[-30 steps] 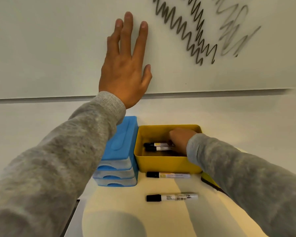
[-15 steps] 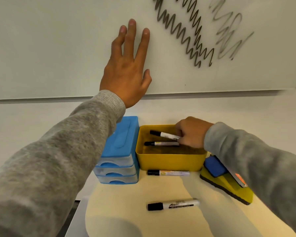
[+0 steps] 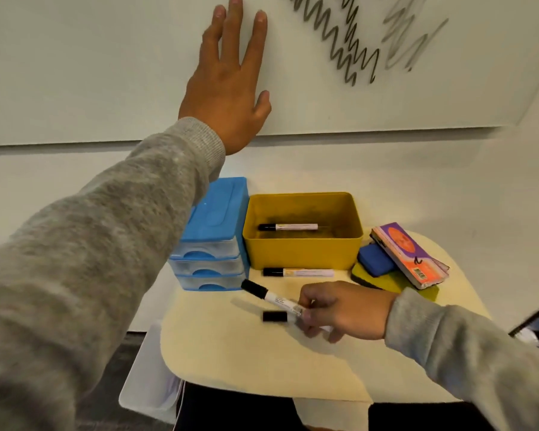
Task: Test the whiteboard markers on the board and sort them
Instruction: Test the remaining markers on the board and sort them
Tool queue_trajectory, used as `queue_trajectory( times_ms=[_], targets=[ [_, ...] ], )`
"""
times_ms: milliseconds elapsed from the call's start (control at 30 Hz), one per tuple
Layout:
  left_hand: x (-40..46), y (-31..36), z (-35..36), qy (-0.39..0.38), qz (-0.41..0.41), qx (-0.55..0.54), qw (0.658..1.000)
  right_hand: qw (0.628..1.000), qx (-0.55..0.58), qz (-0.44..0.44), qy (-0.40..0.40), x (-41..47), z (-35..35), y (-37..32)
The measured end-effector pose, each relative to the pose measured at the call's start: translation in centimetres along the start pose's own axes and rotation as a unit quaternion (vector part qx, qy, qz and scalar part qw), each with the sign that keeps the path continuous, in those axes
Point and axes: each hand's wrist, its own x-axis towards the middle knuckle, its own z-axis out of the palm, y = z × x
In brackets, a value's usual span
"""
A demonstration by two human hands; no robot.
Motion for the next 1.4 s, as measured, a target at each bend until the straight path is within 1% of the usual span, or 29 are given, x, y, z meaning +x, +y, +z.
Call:
queue_trajectory(
  times_ms=[100,267,333,433,500,567,633,767,933,1000,1067,1400],
  targets=[
    [0.0,-0.1,-0.1,-0.004,0.004,-0.008,1.0,0.996,-0.047,-0.015,0.071,1.0,-0.4,-0.4],
    [0.0,-0.2,-0.2,-0.009,0.006,-0.014,1.0,0.984,-0.122,-0.025,0.13,2.8,-1.4,-0.6],
    [-0.1,-0.3,-0.1,-0.012,0.01,-0.015,1.0,0.983,-0.116,-0.027,0.139,3.1,-1.7,-0.6],
    [-0.1,-0.4,0.0,-0.011,0.011,-0.012,1.0,0.986,-0.106,-0.028,0.127,3.3,-1.9,-0.4],
    [-0.1,-0.3,0.1,-0.009,0.009,-0.01,1.0,0.991,-0.048,-0.023,0.119,3.4,-2.0,-0.1],
    [-0.1,-0.3,0.2,-0.008,0.008,-0.012,1.0,0.993,0.048,-0.021,0.103,3.5,-2.1,0.3],
    [-0.2,-0.2,0.2,-0.006,0.008,-0.014,1.0,0.986,0.141,-0.014,0.084,3.4,-2.1,0.5],
    [-0.3,-0.2,0.1,-0.005,0.008,-0.017,1.0,0.954,0.297,0.0,0.047,2.9,-1.9,0.8],
    [-0.3,-0.2,0.2,-0.009,0.01,-0.013,1.0,0.902,0.431,-0.017,0.009,2.5,-1.6,1.0],
    [-0.3,-0.3,0.1,-0.01,0.01,-0.011,1.0,0.883,0.468,-0.018,0.003,2.4,-1.3,1.1],
    [-0.3,-0.3,0.2,-0.011,0.009,-0.012,1.0,0.873,0.488,-0.014,0.0,2.4,-1.1,1.3],
    [-0.4,-0.3,0.1,-0.015,0.009,-0.005,1.0,0.857,0.515,-0.011,0.006,2.2,-0.9,1.0]
  ],
)
